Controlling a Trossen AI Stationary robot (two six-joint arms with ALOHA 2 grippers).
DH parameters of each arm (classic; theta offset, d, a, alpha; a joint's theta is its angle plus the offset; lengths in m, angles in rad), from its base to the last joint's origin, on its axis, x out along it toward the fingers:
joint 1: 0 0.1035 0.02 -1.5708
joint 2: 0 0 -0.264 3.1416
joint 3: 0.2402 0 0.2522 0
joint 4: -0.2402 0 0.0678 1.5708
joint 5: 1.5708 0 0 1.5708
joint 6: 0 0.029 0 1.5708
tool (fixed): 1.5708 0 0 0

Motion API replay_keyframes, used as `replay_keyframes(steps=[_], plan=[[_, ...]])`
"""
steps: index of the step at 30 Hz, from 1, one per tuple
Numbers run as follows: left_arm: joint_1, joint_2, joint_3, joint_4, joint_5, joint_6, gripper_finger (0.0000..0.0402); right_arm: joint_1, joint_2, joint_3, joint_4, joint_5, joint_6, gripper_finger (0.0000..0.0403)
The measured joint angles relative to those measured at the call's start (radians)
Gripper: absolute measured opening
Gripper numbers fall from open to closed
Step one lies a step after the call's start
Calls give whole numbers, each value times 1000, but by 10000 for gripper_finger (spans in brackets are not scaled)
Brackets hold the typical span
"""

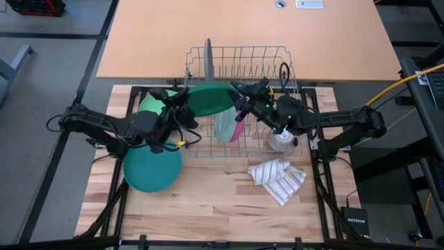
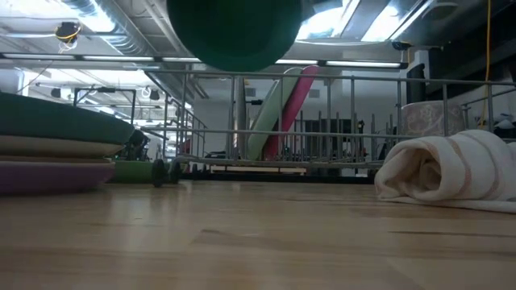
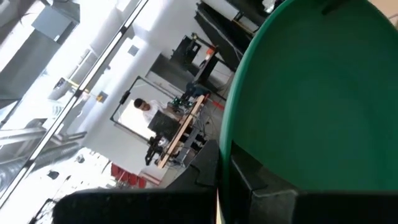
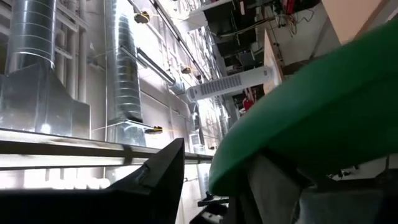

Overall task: Sort dishes
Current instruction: Put the dark green plate in the dish rack

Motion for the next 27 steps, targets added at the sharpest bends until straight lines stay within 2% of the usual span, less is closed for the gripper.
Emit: replay_keyframes(steps=[8, 16, 19, 27], plan=[[-36, -1, 0, 1, 8, -4, 0, -34, 0, 0, -2, -96, 6, 170], [-62, -1, 0, 0, 15, -11, 0, -33, 0, 0, -7, -102, 32, 162], [-73, -1, 0, 0, 15, -15, 0, -33, 0, 0, -9, -105, 32, 135], [-89, -1, 0, 0, 18, -44, 0, -31, -1, 0, 3, -108, 43, 26]])
